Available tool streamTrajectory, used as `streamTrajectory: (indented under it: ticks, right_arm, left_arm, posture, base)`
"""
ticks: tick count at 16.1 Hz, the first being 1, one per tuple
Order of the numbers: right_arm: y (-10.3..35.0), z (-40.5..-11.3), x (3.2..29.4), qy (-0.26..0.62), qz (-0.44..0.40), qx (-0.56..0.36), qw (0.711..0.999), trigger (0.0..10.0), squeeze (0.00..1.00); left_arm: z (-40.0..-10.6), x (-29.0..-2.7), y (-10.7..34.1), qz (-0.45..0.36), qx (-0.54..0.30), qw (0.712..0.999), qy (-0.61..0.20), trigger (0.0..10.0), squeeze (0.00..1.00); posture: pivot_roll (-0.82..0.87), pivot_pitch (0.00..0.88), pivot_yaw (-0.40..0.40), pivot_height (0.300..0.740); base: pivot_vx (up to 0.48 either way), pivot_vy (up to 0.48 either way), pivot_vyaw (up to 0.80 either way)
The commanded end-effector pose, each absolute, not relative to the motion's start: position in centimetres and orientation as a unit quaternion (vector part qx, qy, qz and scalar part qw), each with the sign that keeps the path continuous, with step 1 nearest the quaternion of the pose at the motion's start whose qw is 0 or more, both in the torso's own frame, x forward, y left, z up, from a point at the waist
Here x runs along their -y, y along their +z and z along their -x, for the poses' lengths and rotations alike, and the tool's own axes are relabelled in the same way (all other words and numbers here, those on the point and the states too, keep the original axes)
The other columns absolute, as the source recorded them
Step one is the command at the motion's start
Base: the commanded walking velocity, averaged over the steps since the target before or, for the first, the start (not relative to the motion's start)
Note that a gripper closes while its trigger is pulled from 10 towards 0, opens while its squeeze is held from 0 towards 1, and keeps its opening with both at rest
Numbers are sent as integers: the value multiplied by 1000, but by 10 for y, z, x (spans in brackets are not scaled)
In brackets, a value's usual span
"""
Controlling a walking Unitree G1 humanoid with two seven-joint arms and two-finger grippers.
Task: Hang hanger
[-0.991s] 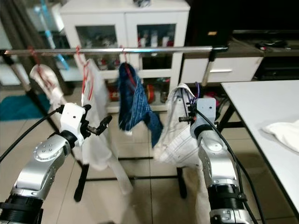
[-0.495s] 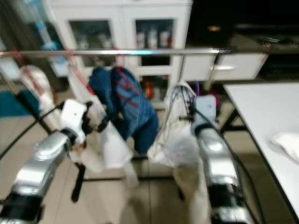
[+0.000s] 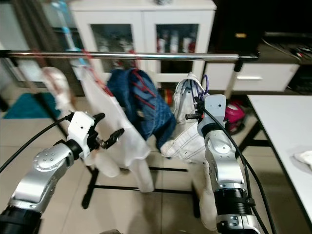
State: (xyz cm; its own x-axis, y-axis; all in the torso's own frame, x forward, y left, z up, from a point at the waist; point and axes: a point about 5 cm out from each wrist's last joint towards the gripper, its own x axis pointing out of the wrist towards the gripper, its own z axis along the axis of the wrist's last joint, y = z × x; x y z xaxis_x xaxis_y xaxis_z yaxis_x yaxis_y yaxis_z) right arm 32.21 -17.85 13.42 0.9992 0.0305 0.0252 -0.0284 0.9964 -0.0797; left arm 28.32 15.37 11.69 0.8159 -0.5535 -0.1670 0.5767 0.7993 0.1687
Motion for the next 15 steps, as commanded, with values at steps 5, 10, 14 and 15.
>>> streamTrajectory:
  ticks: [5, 10, 14, 15]
  right_arm:
    - [183, -340, 182, -4, 33, 128, 991, 10000, 0]
    - [185, -369, 184, -2, 59, 79, 995, 10000, 0]
    - [202, -393, 197, -20, 62, 65, 996, 10000, 0]
    - [206, -400, 202, -30, 51, 49, 997, 10000, 0]
  left_arm:
    - [-276, -138, 130, -92, -38, 923, -372, 10000, 0]
    - [-272, -133, 137, -90, -31, 910, -404, 10000, 0]
    - [-268, -130, 145, -88, -24, 898, -431, 10000, 0]
    - [-265, -129, 148, -84, -22, 895, -438, 10000, 0]
  posture:
    - [-39, 0, 64, 740]
    - [-34, 0, 75, 740]
    - [-18, 0, 80, 740]
    - [-9, 0, 85, 740]
  base:
    - [0, 0, 0]
    - [0, 0, 0]
    - [0, 0, 0]
    - [0, 0, 0]
